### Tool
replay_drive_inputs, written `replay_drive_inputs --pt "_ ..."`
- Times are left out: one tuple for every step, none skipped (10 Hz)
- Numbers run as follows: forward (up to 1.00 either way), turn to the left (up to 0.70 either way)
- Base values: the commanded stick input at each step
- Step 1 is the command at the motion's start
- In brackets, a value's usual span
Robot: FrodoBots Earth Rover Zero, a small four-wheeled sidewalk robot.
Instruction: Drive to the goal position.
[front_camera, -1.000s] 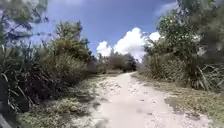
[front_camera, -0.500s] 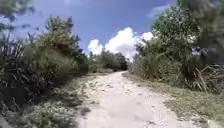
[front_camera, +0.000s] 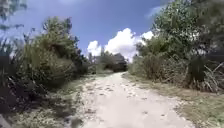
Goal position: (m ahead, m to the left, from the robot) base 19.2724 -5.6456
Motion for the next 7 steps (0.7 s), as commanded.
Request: replay_drive_inputs --pt "0.50 0.00" --pt "0.50 0.00" --pt "0.50 0.00" --pt "0.50 0.00" --pt "0.50 0.00" --pt "0.50 0.00" --pt "0.50 0.00"
